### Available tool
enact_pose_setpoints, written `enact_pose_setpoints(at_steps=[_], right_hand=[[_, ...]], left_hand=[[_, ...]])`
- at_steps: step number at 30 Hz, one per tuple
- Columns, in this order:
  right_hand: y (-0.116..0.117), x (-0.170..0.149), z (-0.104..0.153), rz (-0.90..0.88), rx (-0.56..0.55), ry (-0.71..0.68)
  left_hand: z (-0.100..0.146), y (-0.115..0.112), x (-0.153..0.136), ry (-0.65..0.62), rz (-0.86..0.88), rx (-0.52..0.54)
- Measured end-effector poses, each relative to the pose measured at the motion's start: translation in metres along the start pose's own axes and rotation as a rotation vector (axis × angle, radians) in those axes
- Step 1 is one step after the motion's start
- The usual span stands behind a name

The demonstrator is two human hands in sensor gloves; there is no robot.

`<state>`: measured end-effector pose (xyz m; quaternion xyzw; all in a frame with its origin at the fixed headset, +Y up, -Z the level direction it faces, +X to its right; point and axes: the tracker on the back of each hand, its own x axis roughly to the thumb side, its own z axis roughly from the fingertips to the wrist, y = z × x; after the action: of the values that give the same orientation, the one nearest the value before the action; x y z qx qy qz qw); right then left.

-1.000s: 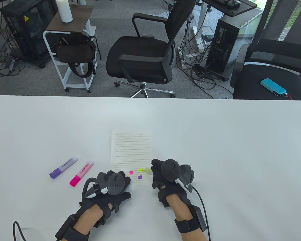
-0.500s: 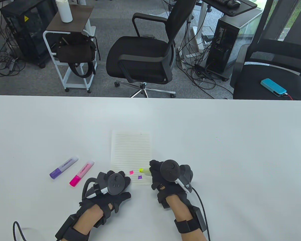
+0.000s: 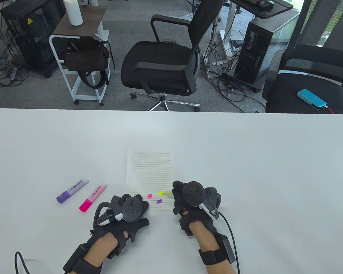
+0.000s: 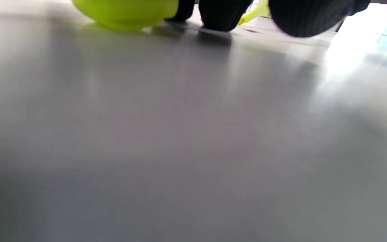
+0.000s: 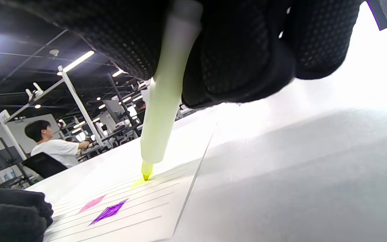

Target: Apply highlighter ink on paper

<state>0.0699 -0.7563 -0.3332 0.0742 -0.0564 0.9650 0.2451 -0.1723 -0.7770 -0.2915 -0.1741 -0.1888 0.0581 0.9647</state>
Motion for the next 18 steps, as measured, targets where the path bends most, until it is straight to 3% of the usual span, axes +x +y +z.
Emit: enact_pose_setpoints(at_steps=[18], right_hand=[[0.0029, 0.0000, -0.0007, 0.009, -0.005, 0.022]], left_hand=[[0.0000, 0.0000, 0.0000, 0.000, 0.000, 0.000]])
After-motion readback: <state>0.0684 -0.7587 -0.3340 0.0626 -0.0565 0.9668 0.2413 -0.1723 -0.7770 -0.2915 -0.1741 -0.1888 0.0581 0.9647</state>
